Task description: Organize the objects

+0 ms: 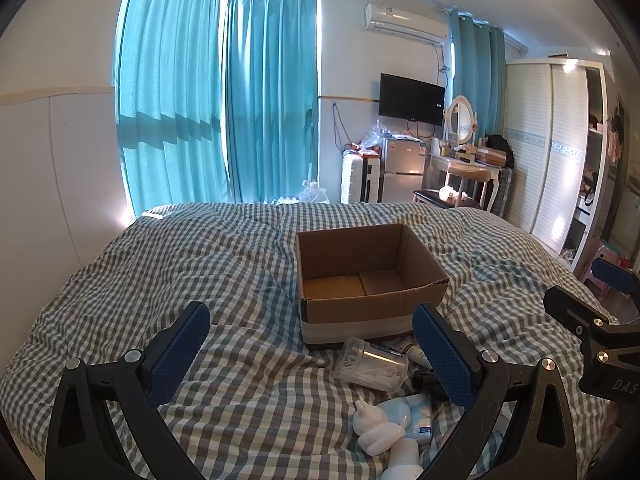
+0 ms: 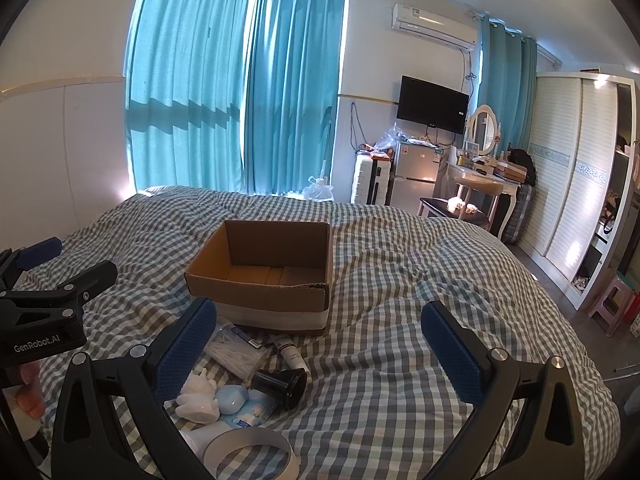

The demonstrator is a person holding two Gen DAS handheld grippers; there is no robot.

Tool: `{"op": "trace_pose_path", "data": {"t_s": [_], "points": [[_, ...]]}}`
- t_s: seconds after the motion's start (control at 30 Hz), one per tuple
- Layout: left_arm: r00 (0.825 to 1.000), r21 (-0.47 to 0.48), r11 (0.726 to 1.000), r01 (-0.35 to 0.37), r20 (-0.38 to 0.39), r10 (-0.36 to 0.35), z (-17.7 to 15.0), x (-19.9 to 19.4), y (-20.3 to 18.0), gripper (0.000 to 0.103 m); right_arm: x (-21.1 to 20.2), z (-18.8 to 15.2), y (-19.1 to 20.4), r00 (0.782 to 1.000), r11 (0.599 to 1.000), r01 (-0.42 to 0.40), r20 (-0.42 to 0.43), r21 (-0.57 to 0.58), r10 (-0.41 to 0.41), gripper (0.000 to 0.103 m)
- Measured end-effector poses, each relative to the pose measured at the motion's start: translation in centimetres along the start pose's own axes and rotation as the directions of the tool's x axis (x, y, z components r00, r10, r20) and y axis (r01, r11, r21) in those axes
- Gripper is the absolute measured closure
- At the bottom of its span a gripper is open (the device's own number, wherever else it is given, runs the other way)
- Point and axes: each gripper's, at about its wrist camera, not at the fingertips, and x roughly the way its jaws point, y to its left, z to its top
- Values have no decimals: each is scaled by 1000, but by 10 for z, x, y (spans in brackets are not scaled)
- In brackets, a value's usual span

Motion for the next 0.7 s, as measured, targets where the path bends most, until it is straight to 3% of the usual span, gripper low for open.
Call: {"op": "trace_pose_path", "data": {"t_s": [0.7], "points": [[1000,-5,1000,11,3,-11,2,-12,-1,0,-7,5,-1,1000,1000,-2,-2,-2,2,0]]}}
